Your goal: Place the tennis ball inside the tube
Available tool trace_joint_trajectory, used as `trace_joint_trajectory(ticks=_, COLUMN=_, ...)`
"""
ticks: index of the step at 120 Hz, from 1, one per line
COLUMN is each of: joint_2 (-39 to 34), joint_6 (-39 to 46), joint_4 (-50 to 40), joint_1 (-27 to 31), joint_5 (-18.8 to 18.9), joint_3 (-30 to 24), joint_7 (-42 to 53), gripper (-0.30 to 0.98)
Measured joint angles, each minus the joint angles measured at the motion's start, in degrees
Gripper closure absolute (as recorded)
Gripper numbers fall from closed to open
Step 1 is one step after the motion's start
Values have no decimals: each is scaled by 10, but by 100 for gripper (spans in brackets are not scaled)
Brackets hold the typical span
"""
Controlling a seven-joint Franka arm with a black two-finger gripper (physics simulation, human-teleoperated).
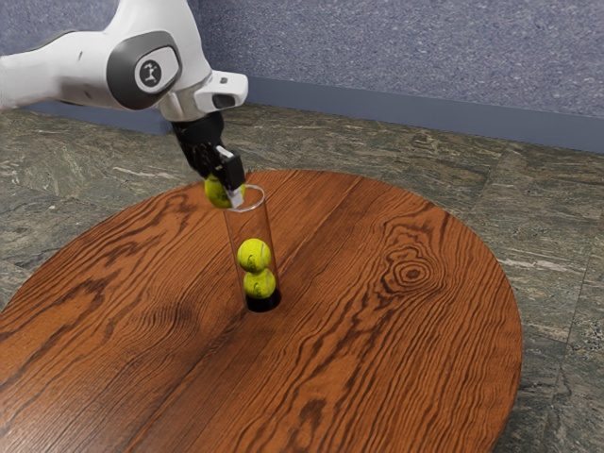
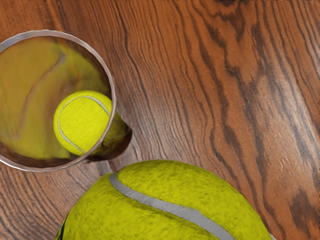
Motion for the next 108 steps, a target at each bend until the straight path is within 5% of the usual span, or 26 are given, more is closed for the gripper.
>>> trace_joint_trajectory(ticks=108, joint_2=154, joint_6=-6, joint_4=151, joint_1=11, joint_5=46, joint_3=5, joint_7=2, gripper=30)
